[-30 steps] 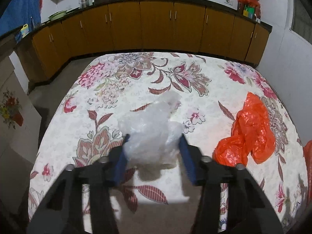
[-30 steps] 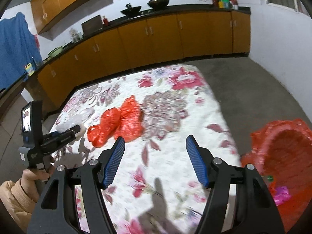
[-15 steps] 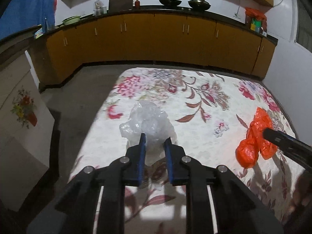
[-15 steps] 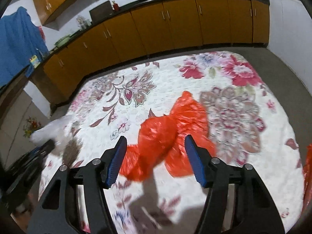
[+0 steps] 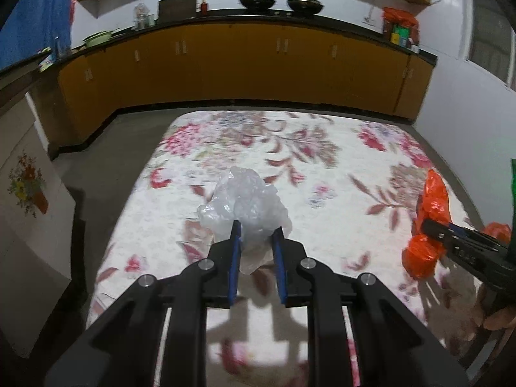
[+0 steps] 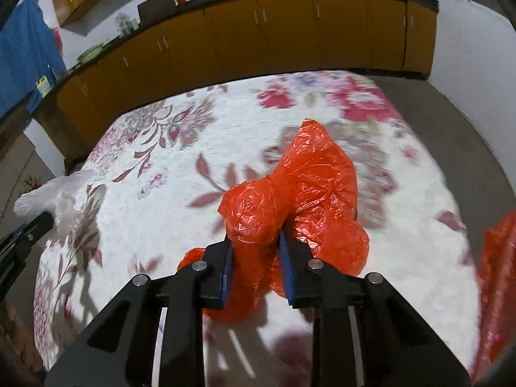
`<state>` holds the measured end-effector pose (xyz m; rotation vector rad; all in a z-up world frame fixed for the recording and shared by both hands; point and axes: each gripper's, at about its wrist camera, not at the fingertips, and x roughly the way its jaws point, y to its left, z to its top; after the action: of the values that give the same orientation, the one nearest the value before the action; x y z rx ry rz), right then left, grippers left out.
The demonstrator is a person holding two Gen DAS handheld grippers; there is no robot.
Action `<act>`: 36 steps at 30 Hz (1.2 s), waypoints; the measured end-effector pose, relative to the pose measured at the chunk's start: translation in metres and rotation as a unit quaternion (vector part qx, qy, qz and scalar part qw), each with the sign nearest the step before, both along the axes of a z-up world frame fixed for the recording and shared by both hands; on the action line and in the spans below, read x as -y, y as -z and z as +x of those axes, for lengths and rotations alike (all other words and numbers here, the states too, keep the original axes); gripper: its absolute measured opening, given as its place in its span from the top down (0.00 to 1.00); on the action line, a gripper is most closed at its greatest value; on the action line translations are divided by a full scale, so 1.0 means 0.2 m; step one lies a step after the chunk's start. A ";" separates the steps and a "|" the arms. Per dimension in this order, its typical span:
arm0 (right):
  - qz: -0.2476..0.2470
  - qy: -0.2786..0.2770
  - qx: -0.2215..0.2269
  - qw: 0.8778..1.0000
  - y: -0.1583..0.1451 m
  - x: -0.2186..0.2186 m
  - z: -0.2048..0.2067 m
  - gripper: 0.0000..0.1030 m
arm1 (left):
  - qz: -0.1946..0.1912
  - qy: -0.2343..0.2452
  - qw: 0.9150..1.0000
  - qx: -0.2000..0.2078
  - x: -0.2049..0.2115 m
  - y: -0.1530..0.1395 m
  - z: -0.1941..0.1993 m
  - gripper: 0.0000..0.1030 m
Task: Collect trash
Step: 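Carry both bags over the wastebasket and open both tools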
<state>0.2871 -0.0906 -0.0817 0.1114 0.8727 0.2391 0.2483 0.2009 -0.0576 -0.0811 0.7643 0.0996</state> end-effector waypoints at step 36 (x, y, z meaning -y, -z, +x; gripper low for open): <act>0.034 0.144 0.114 0.982 -0.51 1.01 -0.76 0.75 | -0.053 0.231 0.971 0.044 1.03 -0.36 -0.29 0.81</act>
<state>0.1342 -0.2926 0.0198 0.2674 0.6105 0.0091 0.1899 -0.0060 0.0138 -0.0068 0.6821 -0.3862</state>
